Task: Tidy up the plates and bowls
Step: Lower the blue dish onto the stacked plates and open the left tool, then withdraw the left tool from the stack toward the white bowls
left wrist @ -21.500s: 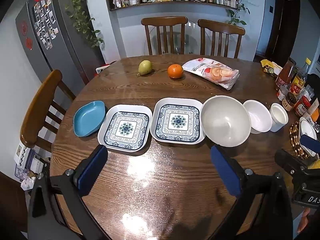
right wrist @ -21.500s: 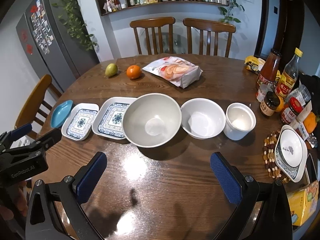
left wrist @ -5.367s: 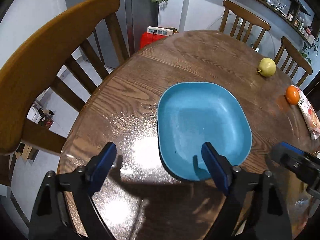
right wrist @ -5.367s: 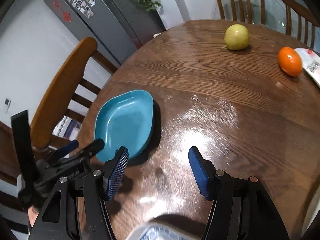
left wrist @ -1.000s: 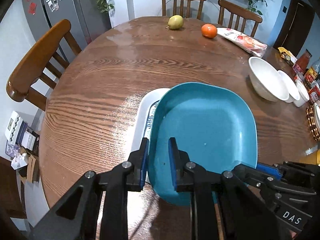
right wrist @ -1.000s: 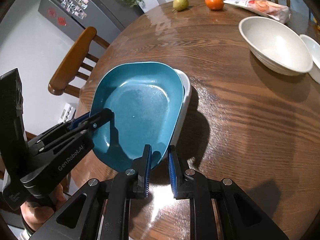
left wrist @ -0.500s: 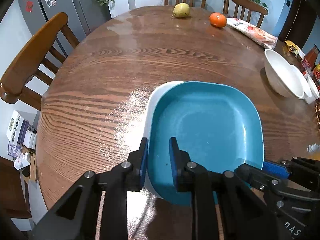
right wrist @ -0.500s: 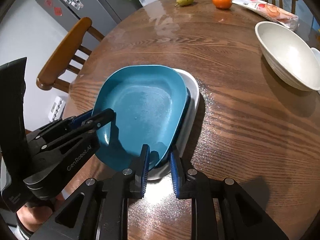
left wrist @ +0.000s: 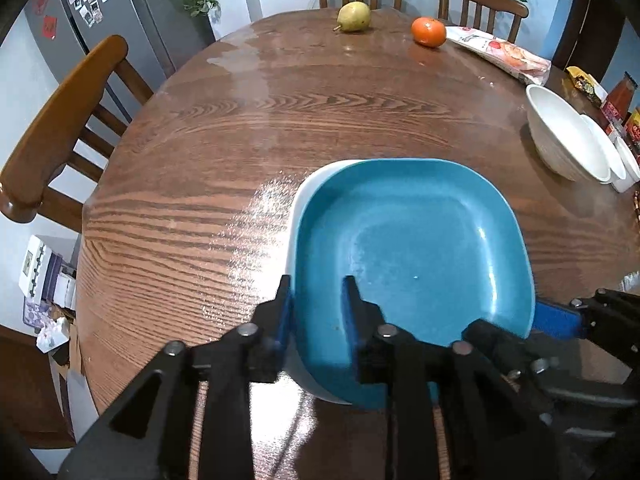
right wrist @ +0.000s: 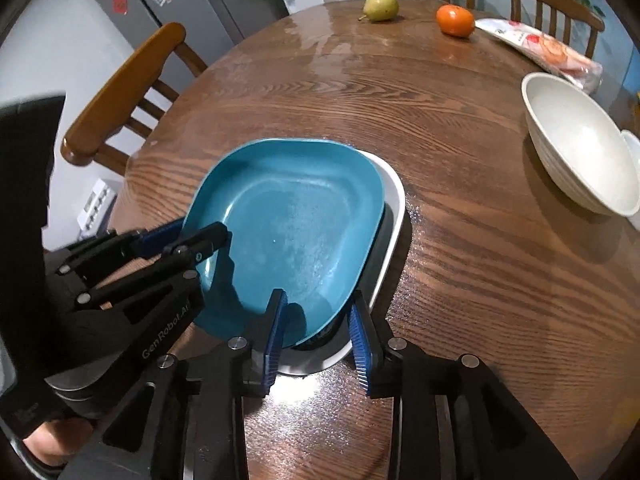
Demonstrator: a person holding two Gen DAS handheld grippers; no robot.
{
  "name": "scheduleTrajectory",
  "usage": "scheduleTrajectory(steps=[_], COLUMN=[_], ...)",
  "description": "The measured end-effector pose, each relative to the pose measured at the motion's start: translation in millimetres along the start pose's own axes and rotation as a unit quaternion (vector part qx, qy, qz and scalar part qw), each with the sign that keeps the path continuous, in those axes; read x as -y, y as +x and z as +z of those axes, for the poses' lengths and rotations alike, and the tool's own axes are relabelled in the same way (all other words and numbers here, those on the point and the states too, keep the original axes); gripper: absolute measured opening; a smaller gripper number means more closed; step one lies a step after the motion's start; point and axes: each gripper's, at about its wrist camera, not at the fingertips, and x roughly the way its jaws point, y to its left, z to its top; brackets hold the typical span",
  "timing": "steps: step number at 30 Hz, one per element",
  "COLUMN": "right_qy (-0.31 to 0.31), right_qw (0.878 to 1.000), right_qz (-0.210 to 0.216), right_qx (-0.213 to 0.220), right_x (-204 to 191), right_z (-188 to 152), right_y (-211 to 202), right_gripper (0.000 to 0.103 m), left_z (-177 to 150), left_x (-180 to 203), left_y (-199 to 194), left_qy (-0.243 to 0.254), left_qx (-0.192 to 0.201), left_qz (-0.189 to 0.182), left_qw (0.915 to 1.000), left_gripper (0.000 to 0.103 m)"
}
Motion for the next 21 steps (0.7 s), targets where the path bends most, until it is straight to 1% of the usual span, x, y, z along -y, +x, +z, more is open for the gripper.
scheduleTrajectory(steps=[2,3,4,5,6,7,9,11,12,13,16,17,20,21], right_qy=[-0.020,-0.029,-0.034,-0.041,-0.045,-0.044,-0.035,-0.023,-0.016,-0.009,0.016,0.026,0.041,0.045], right_qw=[1.000,0.999,0.999,0.998,0.997,0.997,0.998,0.998,0.998,0.998,0.998,0.998,0.997,0.996], right_qz=[-0.021,-0.031,-0.041,-0.053,-0.058,-0.060,-0.054,-0.047,-0.043,-0.038,-0.019,-0.010,0.006,0.008], right_qx=[0.002,0.003,0.005,0.008,0.011,0.017,0.024,0.032,0.037,0.041,0.049,0.054,0.068,0.075], right_x=[-6,-8,-9,-10,-11,-10,-7,0,3,7,18,23,29,31], right_z=[0,1,2,2,3,3,4,5,6,6,8,7,5,3], right_y=[-1,-2,-3,-4,-6,-8,-12,-17,-21,-25,-38,-44,-58,-64], right_gripper=[0.032,0.032,0.033,0.034,0.038,0.040,0.041,0.041,0.041,0.041,0.041,0.043,0.057,0.059], left_z=[1,2,3,3,4,4,6,8,9,11,15,17,22,23], left_x=[1,-1,-3,-4,-5,-6,-7,-9,-10,-11,-12,-12,-8,-6], left_y=[-3,-5,-6,-8,-10,-12,-15,-18,-20,-23,-29,-32,-40,-42], left_qy=[0.007,0.008,0.006,0.004,0.003,0.001,-0.003,-0.009,-0.013,-0.015,-0.023,-0.025,-0.032,-0.033], left_qx=[0.006,0.010,0.013,0.015,0.017,0.019,0.022,0.024,0.026,0.029,0.034,0.035,0.042,0.045], left_qz=[0.020,0.024,0.020,0.018,0.017,0.018,0.018,0.018,0.018,0.019,0.017,0.015,0.006,0.003], left_qw=[0.9998,0.9996,0.9997,0.9997,0.9997,0.9997,0.9996,0.9995,0.9994,0.9993,0.9990,0.9989,0.9986,0.9984], left_gripper=[0.043,0.052,0.058,0.060,0.061,0.062,0.062,0.070,0.077,0.080,0.082,0.083,0.090,0.094])
